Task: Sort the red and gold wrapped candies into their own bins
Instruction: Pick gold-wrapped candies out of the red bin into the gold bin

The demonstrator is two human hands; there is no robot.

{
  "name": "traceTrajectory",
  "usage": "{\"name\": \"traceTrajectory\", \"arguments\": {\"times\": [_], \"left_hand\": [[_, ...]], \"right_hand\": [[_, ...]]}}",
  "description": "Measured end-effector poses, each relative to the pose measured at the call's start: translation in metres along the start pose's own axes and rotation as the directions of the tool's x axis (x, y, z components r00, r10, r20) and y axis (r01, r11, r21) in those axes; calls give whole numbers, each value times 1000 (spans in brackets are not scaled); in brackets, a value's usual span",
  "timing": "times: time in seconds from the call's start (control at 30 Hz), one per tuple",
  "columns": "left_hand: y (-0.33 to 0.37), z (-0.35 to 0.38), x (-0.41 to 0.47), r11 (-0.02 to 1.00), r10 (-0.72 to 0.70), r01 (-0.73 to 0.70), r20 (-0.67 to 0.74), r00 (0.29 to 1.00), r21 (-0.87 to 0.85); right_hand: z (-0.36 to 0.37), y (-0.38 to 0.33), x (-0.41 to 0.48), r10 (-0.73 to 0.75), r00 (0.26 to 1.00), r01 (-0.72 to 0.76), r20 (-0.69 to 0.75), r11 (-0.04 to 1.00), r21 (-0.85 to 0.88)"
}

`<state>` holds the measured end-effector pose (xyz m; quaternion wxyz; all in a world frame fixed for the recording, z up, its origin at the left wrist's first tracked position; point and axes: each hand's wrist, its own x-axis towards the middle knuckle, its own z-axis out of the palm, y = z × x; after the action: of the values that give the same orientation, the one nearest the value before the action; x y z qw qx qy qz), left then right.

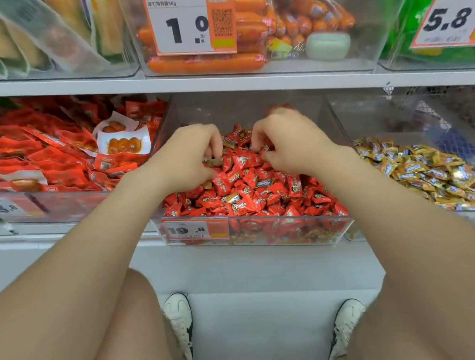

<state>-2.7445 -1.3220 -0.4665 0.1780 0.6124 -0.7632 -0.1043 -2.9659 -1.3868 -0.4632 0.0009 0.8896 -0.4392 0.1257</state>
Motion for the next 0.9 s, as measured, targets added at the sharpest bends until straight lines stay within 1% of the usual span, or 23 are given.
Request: {"name": "traceTrajectory", "arguments": {"times": [0.03,0.07,0.1,0.13,0.17,0.2,0.27,0.33,0.4,0.5,0.57,0.63,0.67,0.77,0.87,0.9], "left_hand": [[2,-3,-2,1000,19,-19,28,999,-17],[4,-4,-4,999,29,-26,79,996,-36],[6,-4,-7,999,38,-32,133,990,-44],[9,-2,-8,999,43,-37,175,984,-35],[10,1,-10,999,45,-42,199,979,-22],[10,5,-10,999,45,-44,209,977,-7],[13,12,-9,999,29,-37,226,974,30],[17,16,-7,999,12,-23,263,965,42],[22,17,-7,999,11,-21,284,959,32],[24,16,-8,1000,4,-2,265,964,-7],[23,14,-8,999,6,3,228,974,-37],[24,10,-8,998,8,4,194,981,-59],[24,8,-8,997,11,4,180,984,-82],[30,6,-9,991,22,-3,142,990,-132],[36,7,-9,991,14,13,199,980,-133],[38,8,-9,992,8,20,226,974,-123]], "right_hand": [[-3,-4,-1,-56,997,52,43,995,90],[-7,-9,-5,-107,986,81,129,978,193],[-9,-13,-9,-144,958,72,249,958,279],[-9,-16,-13,-166,917,46,363,947,317],[-8,-16,-17,-167,883,29,439,952,304],[-6,-15,-19,-153,870,31,469,966,258],[-3,-10,-20,-93,889,26,449,988,155],[-2,-6,-18,-44,917,7,397,996,94],[-4,0,-17,-8,927,-12,374,999,51],[-9,4,-20,96,916,-153,389,981,118],[-10,7,-21,127,936,-183,328,972,147],[-7,12,-21,89,977,-121,192,979,161],[-5,13,-21,54,985,-82,165,983,167],[4,9,-21,-41,972,9,233,991,135],[10,2,-20,-58,959,71,278,997,-40],[11,1,-18,-58,962,84,267,993,-87]]}}
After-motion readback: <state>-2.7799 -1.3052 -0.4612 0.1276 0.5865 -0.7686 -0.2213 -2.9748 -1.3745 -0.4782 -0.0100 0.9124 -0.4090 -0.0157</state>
